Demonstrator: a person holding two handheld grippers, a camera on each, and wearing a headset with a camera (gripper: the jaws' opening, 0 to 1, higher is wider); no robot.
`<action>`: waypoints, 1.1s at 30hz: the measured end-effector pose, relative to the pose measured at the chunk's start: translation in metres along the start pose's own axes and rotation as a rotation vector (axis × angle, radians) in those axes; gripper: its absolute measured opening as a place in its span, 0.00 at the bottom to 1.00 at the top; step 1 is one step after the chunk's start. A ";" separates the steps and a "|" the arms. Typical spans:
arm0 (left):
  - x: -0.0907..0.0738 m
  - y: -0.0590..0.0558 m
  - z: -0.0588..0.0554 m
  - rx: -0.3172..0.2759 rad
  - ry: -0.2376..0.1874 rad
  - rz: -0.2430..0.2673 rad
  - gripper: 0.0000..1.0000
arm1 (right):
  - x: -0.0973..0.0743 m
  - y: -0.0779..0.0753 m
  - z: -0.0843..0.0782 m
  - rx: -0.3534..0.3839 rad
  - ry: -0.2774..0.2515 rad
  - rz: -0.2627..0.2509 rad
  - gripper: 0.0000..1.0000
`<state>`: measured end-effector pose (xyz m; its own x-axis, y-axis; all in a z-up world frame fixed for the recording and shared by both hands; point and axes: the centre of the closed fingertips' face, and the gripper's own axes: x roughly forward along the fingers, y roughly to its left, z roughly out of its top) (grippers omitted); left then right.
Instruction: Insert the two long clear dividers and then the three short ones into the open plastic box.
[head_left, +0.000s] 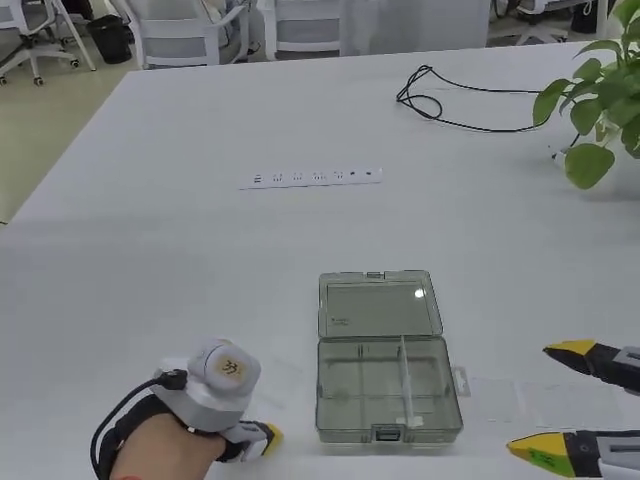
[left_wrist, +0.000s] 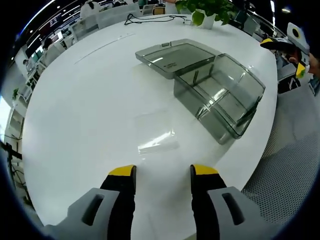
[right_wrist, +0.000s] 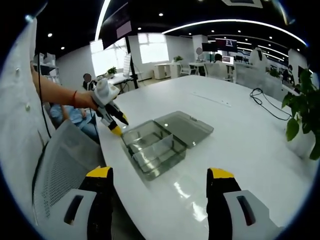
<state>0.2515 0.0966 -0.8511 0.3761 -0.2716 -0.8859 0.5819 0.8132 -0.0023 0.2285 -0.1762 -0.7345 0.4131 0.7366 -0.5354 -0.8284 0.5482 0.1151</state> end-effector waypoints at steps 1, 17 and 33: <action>0.000 0.001 0.000 0.000 0.002 -0.001 0.41 | 0.000 0.000 0.000 0.004 -0.002 0.000 0.77; -0.002 0.005 -0.002 0.037 0.085 -0.040 0.32 | -0.004 0.002 -0.005 0.022 -0.008 -0.017 0.76; -0.004 0.001 -0.002 -0.060 0.043 -0.105 0.31 | -0.006 0.002 -0.011 0.021 0.012 -0.022 0.77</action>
<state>0.2488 0.0996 -0.8485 0.2828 -0.3356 -0.8986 0.5722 0.8109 -0.1227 0.2202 -0.1839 -0.7401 0.4266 0.7196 -0.5479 -0.8109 0.5726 0.1206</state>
